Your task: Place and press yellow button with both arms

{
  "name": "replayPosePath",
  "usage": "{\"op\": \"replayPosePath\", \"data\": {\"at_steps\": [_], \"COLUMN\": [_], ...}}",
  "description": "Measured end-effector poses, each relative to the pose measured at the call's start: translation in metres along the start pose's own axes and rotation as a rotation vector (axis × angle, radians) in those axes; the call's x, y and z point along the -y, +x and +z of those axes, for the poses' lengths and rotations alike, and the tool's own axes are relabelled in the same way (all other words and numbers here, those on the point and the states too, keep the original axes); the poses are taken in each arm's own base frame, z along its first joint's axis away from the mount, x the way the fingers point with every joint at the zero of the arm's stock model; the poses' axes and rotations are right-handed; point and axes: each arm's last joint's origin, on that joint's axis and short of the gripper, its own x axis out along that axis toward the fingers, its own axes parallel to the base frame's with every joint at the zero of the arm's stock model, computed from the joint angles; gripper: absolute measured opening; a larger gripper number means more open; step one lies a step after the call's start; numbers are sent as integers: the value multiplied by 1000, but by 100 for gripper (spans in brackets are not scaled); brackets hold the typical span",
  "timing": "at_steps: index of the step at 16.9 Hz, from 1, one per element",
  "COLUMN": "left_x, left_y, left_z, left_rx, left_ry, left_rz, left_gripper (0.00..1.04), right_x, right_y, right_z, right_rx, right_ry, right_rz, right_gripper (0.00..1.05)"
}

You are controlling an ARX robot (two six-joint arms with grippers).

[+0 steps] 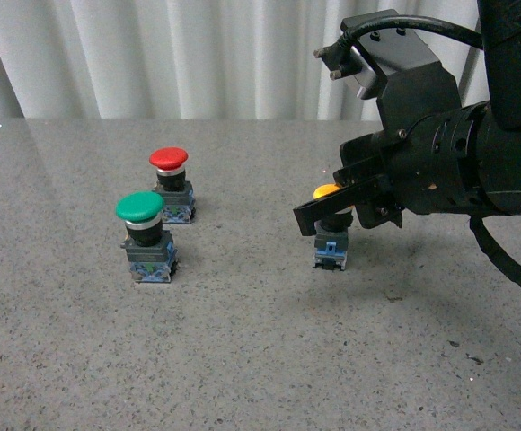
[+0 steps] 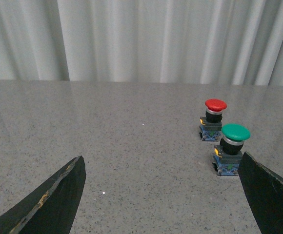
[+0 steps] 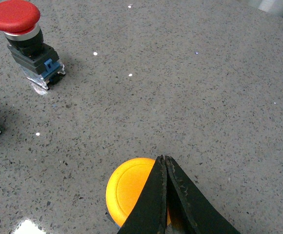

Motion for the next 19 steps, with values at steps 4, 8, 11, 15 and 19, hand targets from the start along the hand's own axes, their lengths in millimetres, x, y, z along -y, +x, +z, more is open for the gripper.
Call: {"op": "replayPosePath", "data": {"at_steps": [4, 8, 11, 15, 19], "left_x": [0, 0, 0, 0, 0], "left_y": [0, 0, 0, 0, 0], "left_z": [0, 0, 0, 0, 0], "left_rx": [0, 0, 0, 0, 1], "left_ry": [0, 0, 0, 0, 0], "left_rz": [0, 0, 0, 0, 0], "left_gripper": [98, 98, 98, 98, 98], "right_x": [1, -4, -12, -15, -16], "right_y": [-1, -15, -52, -92, -129], "right_z": [0, 7, 39, 50, 45], "right_rx": [16, 65, 211, 309, 500], "right_ry": [1, 35, 74, 106, 148], "right_rz": [6, 21, 67, 128, -125], "right_gripper": [2, 2, 2, 2, 2]}}
